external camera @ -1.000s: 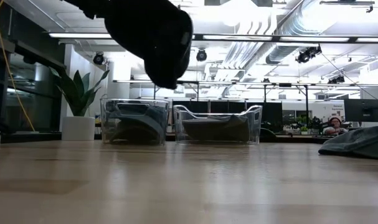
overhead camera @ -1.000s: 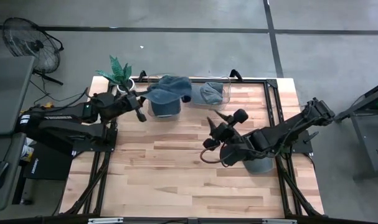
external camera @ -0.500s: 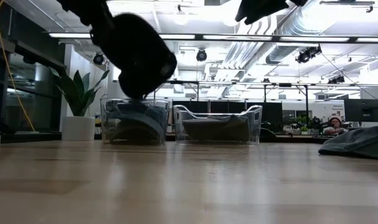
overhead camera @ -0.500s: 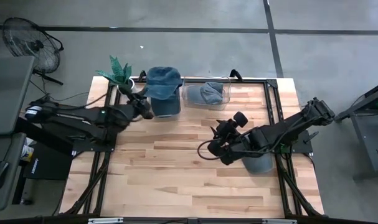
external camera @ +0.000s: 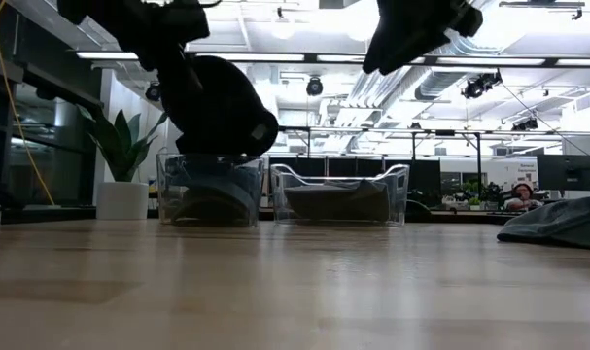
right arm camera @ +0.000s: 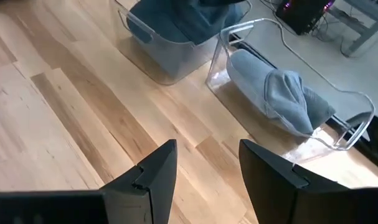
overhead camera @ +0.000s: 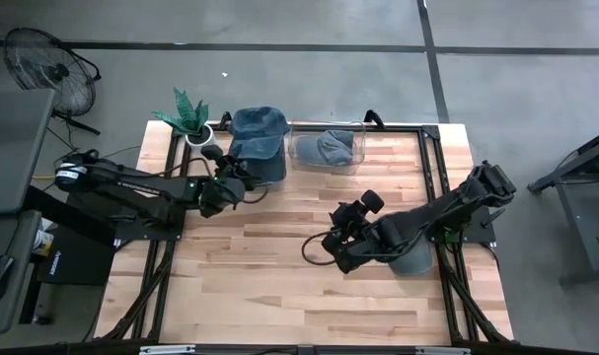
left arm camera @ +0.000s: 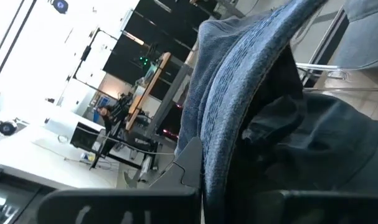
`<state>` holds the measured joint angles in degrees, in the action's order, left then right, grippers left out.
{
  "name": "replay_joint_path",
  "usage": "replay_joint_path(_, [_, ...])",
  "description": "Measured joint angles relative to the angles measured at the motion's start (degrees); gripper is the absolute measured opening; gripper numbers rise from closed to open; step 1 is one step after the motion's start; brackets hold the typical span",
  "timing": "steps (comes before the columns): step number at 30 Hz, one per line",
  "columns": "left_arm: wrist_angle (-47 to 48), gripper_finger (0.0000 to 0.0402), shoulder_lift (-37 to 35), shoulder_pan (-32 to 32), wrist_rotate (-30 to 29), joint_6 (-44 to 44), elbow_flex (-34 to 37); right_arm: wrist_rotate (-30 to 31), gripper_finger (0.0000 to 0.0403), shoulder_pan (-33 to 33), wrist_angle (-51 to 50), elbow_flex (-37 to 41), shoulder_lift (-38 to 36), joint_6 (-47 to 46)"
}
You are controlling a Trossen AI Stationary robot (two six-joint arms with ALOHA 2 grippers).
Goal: Pick & Place hat
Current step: Put the blue cap into the left transparent bin
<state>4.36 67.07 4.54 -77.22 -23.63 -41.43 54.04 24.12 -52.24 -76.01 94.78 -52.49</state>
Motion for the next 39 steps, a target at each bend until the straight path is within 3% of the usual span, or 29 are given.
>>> replay_joint_path(14, [9.54, 0.0005, 5.66, -0.02, 4.19, 16.79, -0.02, -0.6, 0.0168, 0.0, -0.66, 0.0, 1.03, -1.61])
replay_joint_path(21, [16.08, 0.0005, 5.94, -0.1, 9.6, 25.06, -0.02, -0.61, 0.0168, 0.0, -0.66, 0.0, 1.03, -1.57])
replay_joint_path(26, [18.36, 0.0005, 5.94, -3.61, 15.67, 30.89, -0.02, -0.38, 0.0168, 0.0, -0.64, 0.0, 1.03, -1.55])
replay_joint_path(35, [18.29, 0.0006, 5.87, -10.46, 25.23, 32.46, -0.09, -0.22, 0.0168, 0.0, -0.16, 0.0, 1.03, -1.5])
replay_joint_path(39, [18.35, 0.0025, 5.87, -10.93, 27.23, 32.42, -0.09, -0.21, 0.0168, 0.0, -0.11, 0.0, 1.03, -1.5])
